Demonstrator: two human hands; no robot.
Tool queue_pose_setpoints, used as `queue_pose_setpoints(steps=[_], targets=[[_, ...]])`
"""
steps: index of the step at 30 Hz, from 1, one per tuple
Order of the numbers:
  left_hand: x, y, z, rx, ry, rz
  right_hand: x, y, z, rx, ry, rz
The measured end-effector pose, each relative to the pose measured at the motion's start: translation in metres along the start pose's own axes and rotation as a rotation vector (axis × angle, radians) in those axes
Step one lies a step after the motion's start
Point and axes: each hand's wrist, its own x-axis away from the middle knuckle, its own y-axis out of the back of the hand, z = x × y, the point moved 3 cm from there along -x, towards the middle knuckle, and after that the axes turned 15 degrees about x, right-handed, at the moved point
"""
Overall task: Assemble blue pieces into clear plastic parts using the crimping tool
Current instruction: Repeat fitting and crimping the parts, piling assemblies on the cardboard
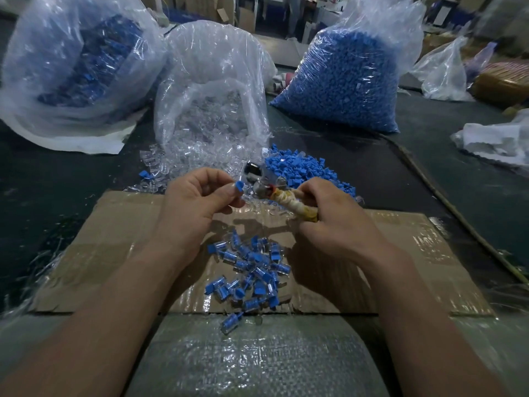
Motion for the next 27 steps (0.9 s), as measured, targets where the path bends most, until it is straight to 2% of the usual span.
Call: queue_pose_setpoints(steps=[12,20,27], targets=[[0.003,-0.004,-0.005,-0.079,-0.055,0.002,0.000,-0.002,0.007,0.016,0.051,0.055],[0.008,-0.007,-0.010,-0.161,-0.147,-0.009,0.001,0.001,0.014,0.032,0.042,0.020],[0.010,-0.008,-0.013,-0.163,-0.152,-0.020,0.002,0.001,0.015,0.058,0.033,0.006]])
